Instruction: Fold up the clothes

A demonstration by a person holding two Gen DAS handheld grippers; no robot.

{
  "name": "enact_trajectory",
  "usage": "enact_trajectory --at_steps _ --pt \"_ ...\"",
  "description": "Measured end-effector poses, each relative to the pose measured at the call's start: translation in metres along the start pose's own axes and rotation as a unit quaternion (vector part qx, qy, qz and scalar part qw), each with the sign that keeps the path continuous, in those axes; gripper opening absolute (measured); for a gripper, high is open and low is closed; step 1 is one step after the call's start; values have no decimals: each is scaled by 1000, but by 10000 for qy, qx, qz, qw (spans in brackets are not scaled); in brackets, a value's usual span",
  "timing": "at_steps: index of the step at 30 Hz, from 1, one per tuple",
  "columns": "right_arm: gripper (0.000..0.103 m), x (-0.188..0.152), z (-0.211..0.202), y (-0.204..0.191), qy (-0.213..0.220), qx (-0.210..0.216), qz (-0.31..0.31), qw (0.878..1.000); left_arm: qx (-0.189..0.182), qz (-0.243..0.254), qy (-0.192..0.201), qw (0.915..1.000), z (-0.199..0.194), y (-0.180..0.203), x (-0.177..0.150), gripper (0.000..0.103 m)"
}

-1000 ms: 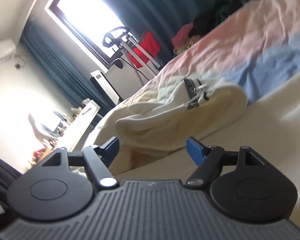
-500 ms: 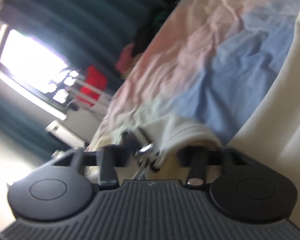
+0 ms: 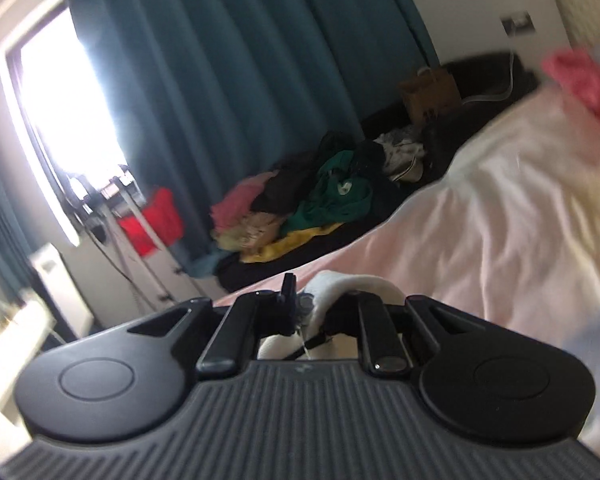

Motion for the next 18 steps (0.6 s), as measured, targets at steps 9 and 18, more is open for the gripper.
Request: enact_trajectory --at_steps 9,18 --pt "48 -29 80 19 -858 -477 501 9939 36 -29 -167 9998 22 -1 1 81" --pt "85 -49 -4 89 -501 -451 1259 9898 -191 -294 -281 9990 18 -6 2 82"
Point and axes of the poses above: each gripper's, at about its wrist camera, not at the fingertips, and z roughly the way its jaws point, y to its right, x to its top, the point moved 3 cm from there along z, roughly the way its jaws point, and after that the axes turned 9 degrees about -y, right-handed, at the moved point
